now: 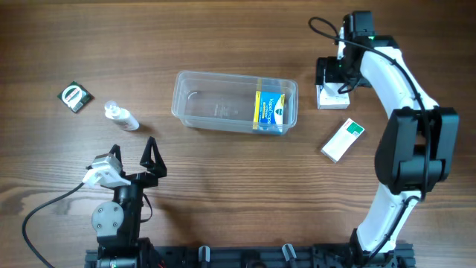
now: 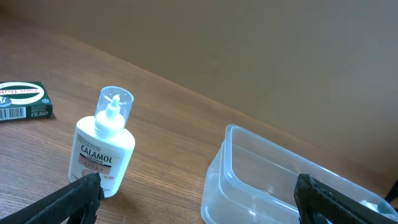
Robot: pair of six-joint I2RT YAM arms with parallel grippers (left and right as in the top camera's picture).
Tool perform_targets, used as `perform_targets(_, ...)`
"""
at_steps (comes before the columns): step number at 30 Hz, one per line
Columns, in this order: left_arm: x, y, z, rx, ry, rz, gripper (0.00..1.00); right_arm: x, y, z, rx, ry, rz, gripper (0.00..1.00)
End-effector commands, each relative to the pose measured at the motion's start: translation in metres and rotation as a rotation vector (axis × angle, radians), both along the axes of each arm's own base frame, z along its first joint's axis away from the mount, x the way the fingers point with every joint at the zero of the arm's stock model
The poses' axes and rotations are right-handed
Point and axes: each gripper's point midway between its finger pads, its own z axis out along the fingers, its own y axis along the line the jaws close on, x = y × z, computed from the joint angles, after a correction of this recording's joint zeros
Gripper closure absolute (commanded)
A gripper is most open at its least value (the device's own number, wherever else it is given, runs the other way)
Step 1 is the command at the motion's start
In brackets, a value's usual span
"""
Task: Pack container
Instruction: 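Move right gripper to the white Hansaplast box and grasp it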
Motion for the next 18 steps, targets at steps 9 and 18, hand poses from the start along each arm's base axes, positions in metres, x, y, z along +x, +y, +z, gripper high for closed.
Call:
perform_targets(9,0.000,0.003,-0.002,0.002,0.005,0.014,0.00,-0.015,0.012,-0.037,0.093,0.100,0.016,0.00)
perform_targets(18,0.000,0.003,-0.002,0.002,0.005,0.014,0.00,-0.020,0.013,-0.043,0.101,0.122,0.017,0.00)
